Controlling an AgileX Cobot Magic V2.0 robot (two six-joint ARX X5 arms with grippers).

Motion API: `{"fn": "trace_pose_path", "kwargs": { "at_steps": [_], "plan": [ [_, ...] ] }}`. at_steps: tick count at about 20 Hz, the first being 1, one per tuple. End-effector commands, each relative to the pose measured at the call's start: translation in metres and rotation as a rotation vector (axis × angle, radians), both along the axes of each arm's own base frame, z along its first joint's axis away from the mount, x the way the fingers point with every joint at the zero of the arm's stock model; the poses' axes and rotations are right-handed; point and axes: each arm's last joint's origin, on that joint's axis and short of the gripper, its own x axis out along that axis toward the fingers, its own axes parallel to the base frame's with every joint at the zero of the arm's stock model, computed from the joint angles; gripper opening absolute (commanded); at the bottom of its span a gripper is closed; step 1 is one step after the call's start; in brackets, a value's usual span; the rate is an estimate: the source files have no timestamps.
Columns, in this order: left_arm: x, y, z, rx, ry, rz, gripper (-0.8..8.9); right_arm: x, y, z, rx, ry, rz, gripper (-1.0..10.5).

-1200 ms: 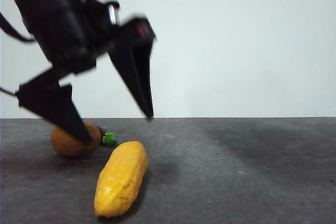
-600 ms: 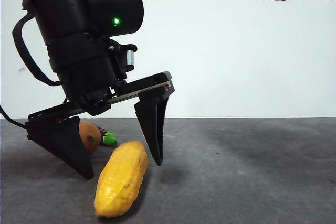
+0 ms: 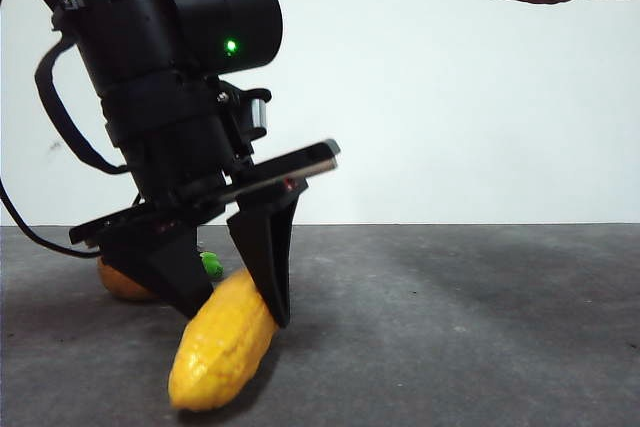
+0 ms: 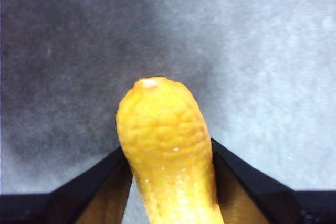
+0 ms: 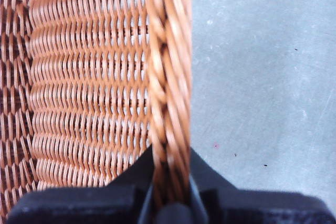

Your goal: Help me put the vegetables on the table into the basket

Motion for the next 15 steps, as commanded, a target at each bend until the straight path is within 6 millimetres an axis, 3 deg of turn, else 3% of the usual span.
{"fn": "trace_pose_path", "kwargs": {
  "at_steps": [1, 4, 9, 12, 15],
  "plan": [
    [-0.005, 0.003, 0.019, -0.042, -0.068, -0.039, -0.08, -0.001, 0.0, 0.003, 0.016, -0.021, 0.003, -0.1],
    [-0.02, 0.017, 0.058, -0.067, -0.198, -0.071, -0.08, 0.005, 0.002, 0.0, 0.012, -0.004, 0.003, -0.1],
    [-0.065, 0.052, 0.124, -0.095, -0.451, -0.114, -0.08, 0.031, 0.01, -0.017, 0.018, 0.077, 0.029, -0.1],
    [-0.089, 0.076, 0.147, -0.118, -0.554, -0.155, -0.08, 0.051, 0.015, -0.029, 0.02, 0.115, 0.024, -0.1],
    [-0.103, 0.09, 0.156, -0.106, -0.611, -0.211, -0.08, 0.07, 0.022, -0.045, 0.046, 0.18, 0.032, -0.1]
  ]
}}
